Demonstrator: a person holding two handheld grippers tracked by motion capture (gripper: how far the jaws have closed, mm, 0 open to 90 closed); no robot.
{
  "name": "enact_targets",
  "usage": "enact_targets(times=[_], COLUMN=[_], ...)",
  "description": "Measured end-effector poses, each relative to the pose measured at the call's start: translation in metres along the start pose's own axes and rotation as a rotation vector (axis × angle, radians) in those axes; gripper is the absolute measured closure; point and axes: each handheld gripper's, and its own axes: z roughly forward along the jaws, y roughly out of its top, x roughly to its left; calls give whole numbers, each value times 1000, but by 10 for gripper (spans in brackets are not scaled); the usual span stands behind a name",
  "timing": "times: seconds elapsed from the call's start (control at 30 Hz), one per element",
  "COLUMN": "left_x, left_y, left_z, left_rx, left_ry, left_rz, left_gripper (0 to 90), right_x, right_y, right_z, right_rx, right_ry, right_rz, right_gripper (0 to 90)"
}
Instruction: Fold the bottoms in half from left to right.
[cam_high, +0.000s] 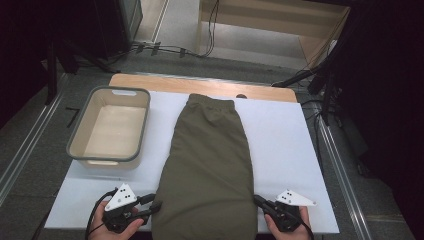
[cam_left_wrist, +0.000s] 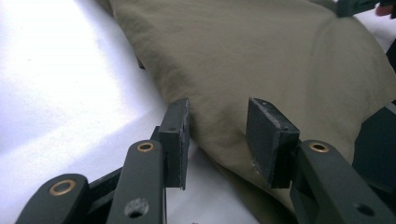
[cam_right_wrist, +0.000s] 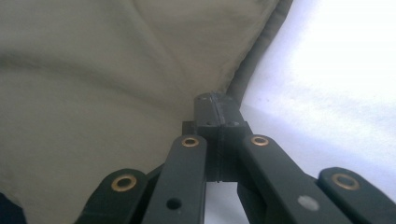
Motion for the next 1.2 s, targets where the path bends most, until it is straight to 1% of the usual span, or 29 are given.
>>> enact_targets(times=[0.07, 0.13, 0.2, 0.23, 0.3, 0.33, 0.37, 0.4, 0.43, 0.5, 0.57, 0.6, 0.7, 0.73, 0.77, 0.87, 0.9, 0.93, 1.1, 1.2], left_x=[1, 1, 2, 2, 1, 1, 0, 0, 0, 0, 1, 0, -1, -2, -2, -3, -4, -4, -8, -9], left_y=[0, 0, -1, -1, -1, -1, -1, -1, -1, -1, -2, -2, -2, -2, -2, 0, 0, 1, 5, 6], left_z=[0, 0, 2, 3, 5, 6, 7, 7, 8, 9, 11, 13, 16, 17, 17, 15, 14, 13, 8, 5], left_rx=[-3, 2, 16, 22, 37, 38, 42, 46, 51, 57, 70, 82, 93, 98, 99, 93, 83, 79, 55, 30], left_ry=[3, 11, 10, 9, -2, -6, -7, -5, -6, -2, -4, 7, 17, 17, 19, 16, 13, 9, -3, -10], left_rz=[-9, -14, -17, -20, -16, -15, -15, -13, -18, -29, -45, -52, -53, -54, -57, -54, -53, -52, -32, -29], left_gripper=[554, 494, 466, 448, 446, 466, 477, 477, 477, 477, 484, 492, 571, 624, 666, 814, 841, 858, 876, 874], right_x=[0, 0, 0, -2, -2, -1, -1, 0, 1, 5, 11, 13, 23, 27, 32, 44, 48, 53, 74, 89], right_y=[0, -1, -2, -4, -5, -6, -6, -6, -5, -2, 0, 2, 7, 9, 11, 15, 15, 16, 22, 26], right_z=[-3, -6, -4, -2, 2, 3, 4, 3, 3, 2, 1, 1, 2, 3, 5, 9, 11, 13, 22, 30], right_rx=[-9, -3, 7, 15, 24, 21, 15, -1, -17, -48, -79, -85, -113, -119, -119, -116, -113, -110, -94, -86], right_ry=[-1, -13, -20, -33, -42, -48, -52, -60, -59, -42, 0, 15, 56, 76, 83, 107, 114, 124, 172, 216], right_rz=[-3, -19, -21, -25, -37, -43, -43, -42, -49, -67, -76, -78, -84, -94, -101, -138, -142, -159, -195, -208], right_gripper=[879, 879, 879, 879, 875, 859, 789, 670, 593, 483, 398, 376, 325, 309, 290, 255, 247, 241, 232, 232])
